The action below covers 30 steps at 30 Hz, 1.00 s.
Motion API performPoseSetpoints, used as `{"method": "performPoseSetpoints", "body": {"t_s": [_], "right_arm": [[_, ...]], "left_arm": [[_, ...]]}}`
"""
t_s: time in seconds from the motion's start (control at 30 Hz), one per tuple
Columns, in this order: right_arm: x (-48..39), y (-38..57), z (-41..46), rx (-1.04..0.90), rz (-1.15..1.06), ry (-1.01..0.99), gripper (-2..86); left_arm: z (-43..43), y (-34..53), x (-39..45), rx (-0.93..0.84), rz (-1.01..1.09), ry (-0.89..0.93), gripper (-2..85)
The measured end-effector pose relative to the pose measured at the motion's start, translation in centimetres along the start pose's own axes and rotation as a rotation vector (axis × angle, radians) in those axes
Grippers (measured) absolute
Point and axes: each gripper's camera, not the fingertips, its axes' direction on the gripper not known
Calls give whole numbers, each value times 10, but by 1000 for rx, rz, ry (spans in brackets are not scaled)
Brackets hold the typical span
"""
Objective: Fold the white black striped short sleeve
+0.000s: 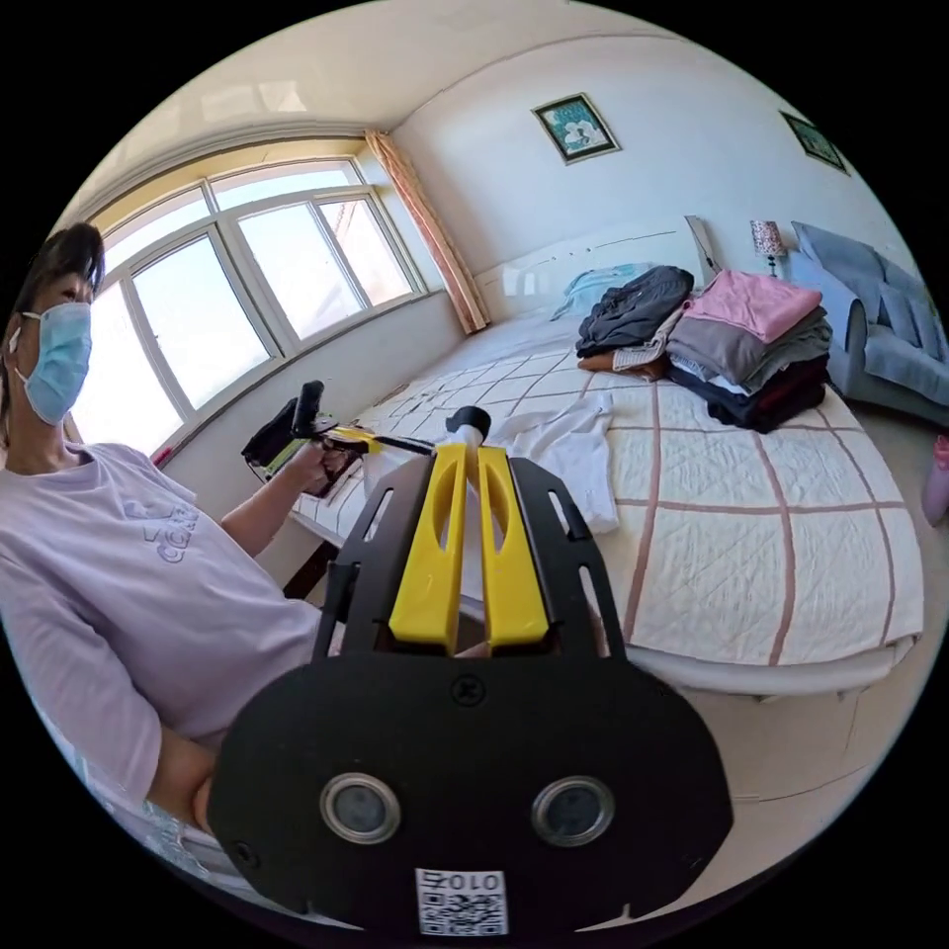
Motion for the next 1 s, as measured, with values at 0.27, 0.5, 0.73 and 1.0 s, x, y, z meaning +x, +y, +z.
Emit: {"method": "performPoseSetpoints", "body": {"t_s": [0.27, 0.5, 0.73, 1.0], "right_arm": [[-111, -107, -58, 275, -328, -74, 40], [-205, -117, -124, 380, -535, -63, 40], [-251, -154, -131, 429, -610, 23, 40], [-112, -288, 50, 12, -201, -99, 37]], "left_arm": [[-274, -10, 121, 555, 90, -305, -1], [-399, -10, 278, 636, 264, -502, -3], [-451, -41, 309, 668, 256, -546, -3], [-355, -119, 62, 452, -197, -201, -3]]}}
